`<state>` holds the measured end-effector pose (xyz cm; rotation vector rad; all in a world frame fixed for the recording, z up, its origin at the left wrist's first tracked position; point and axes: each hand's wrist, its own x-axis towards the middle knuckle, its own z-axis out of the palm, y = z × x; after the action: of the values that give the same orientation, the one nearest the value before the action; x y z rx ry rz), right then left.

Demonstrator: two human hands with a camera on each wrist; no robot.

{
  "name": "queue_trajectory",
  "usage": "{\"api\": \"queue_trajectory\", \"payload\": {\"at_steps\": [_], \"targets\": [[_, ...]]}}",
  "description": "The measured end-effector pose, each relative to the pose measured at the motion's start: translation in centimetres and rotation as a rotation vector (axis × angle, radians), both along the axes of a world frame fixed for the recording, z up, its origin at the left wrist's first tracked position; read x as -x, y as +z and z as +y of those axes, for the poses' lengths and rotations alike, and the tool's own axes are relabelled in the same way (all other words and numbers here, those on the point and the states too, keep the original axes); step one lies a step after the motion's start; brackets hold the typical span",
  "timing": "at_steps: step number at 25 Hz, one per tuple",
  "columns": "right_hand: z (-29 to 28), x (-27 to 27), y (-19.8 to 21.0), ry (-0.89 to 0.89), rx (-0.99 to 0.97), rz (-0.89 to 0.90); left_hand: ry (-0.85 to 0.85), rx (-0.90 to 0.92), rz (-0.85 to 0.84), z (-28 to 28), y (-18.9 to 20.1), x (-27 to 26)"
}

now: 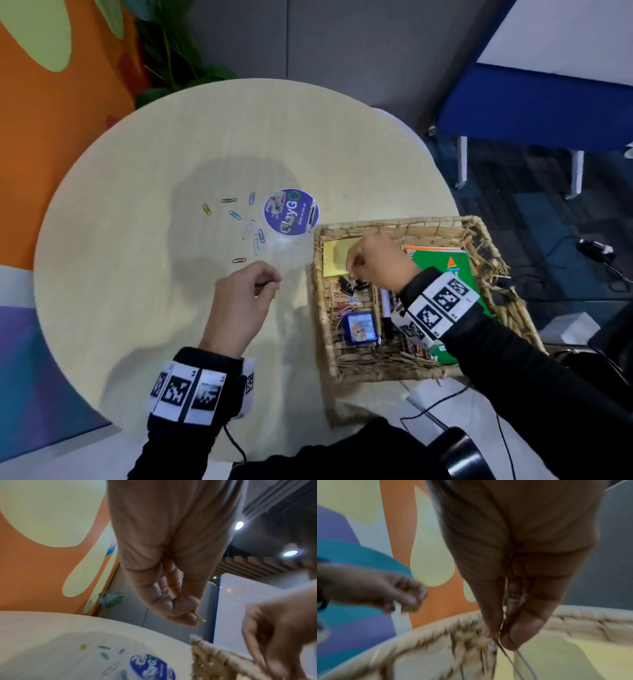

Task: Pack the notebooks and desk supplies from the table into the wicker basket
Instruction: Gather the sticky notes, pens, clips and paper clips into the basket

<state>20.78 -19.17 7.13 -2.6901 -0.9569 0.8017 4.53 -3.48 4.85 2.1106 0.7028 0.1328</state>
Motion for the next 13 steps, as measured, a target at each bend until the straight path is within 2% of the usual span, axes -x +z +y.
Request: {"api": "queue_trajectory", "payload": {"at_steps": [3, 8, 10, 13], "targets": [[-1.8, 0.3, -3.4, 0.036, 0.132, 0.03, -0.123, -0.026, -0.041, -2.7, 2.5, -1.1], [-1.1, 1.5, -7.2, 0.029, 0.217, 0.003, -0.307, -0.092, -0.046, -6.5, 5.1, -2.3], [-0.9, 1.7, -7.9, 0.028, 0.234, 0.001, -0.39, -0.164, 0.021, -7.2, 5.2, -2.9], [-1.3, 0.8, -7.7, 0.002, 0.183, 0.005, -0.584, -0.307, 0.225, -8.1, 4.1, -4.7]]}}
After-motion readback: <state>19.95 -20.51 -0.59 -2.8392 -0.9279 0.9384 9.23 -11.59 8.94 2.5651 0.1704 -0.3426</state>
